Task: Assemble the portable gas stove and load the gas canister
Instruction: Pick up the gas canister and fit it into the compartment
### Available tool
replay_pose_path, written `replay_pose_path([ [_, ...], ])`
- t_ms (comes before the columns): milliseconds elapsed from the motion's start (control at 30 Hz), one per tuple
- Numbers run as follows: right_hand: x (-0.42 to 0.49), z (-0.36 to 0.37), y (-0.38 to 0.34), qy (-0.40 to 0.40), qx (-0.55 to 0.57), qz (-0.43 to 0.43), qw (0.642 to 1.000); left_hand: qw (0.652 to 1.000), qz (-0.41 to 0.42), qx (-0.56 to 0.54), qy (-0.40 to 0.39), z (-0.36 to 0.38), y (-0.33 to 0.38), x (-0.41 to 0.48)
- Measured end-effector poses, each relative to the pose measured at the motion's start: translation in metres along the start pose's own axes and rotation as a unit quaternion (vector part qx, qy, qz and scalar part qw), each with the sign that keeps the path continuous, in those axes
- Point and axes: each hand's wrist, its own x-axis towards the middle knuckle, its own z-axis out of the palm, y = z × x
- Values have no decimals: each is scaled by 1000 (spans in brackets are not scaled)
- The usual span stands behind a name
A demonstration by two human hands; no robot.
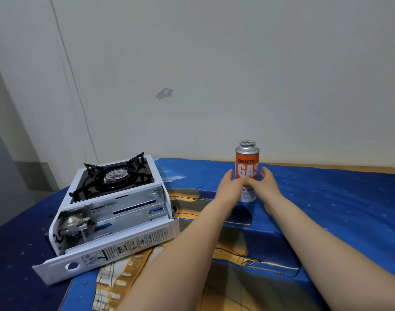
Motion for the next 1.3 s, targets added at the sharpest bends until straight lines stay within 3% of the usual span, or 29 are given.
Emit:
replay_pose_path([
  [200,-1,6,-2,-5,-7,-14,1000,999,15,-21,-22,3,7,-5],
  [567,-23,14,0,62,-53,-66,995,995,34,-83,-32,-6,8,-24],
  [1000,-82,62,-39,53,-90,-245,964,971,87,-222,22,-67,11,-62],
  [1300,-113,95,-48,64,-206,-366,905,953,111,-260,109,-102,16,-90],
])
